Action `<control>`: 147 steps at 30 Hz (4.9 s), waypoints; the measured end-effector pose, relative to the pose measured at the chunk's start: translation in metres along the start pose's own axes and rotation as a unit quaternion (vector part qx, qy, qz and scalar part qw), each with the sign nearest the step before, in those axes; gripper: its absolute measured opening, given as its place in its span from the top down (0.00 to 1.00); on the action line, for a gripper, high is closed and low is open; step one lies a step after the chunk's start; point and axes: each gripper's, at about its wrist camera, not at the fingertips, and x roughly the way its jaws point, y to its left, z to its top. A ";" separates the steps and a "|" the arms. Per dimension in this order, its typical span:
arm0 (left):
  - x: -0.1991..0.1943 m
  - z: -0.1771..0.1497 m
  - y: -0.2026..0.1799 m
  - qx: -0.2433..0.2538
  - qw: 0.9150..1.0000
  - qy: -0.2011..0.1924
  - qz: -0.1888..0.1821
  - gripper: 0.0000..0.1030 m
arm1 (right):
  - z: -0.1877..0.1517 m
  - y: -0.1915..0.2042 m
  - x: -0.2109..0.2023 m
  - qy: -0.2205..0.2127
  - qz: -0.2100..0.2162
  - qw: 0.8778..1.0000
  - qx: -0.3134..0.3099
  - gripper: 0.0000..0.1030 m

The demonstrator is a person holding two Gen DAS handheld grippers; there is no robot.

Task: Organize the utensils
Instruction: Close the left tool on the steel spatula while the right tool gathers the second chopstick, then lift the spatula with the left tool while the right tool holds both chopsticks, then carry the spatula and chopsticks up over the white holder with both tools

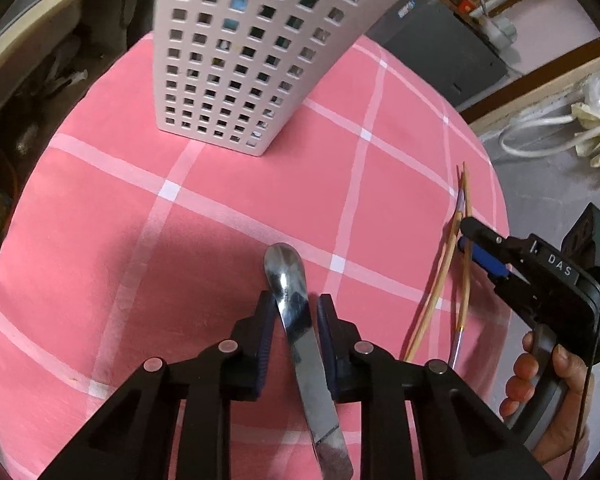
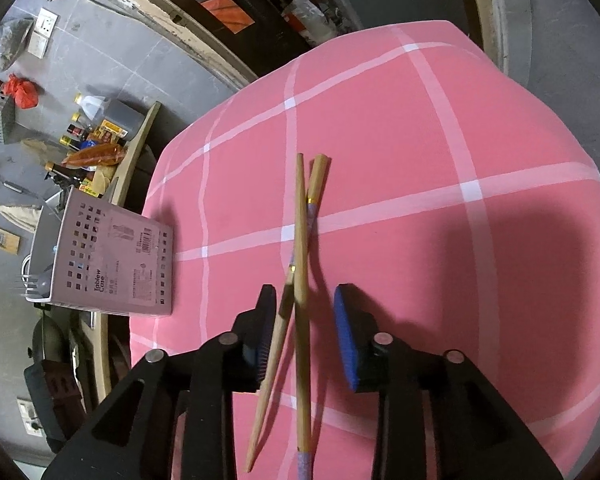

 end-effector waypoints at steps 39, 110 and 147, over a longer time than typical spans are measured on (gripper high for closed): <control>0.036 0.008 -0.006 0.011 0.983 0.142 -0.114 0.91 | -0.029 -0.011 0.006 0.070 0.032 0.997 0.000 0.94; 0.031 -0.002 -0.092 0.244 0.952 0.187 -0.007 0.91 | -0.036 -0.023 0.003 0.092 0.078 0.993 -0.001 0.94; -0.095 0.010 -0.071 0.213 0.966 -0.107 -0.100 0.98 | -0.038 0.045 -0.107 -0.123 0.081 0.984 -0.105 0.94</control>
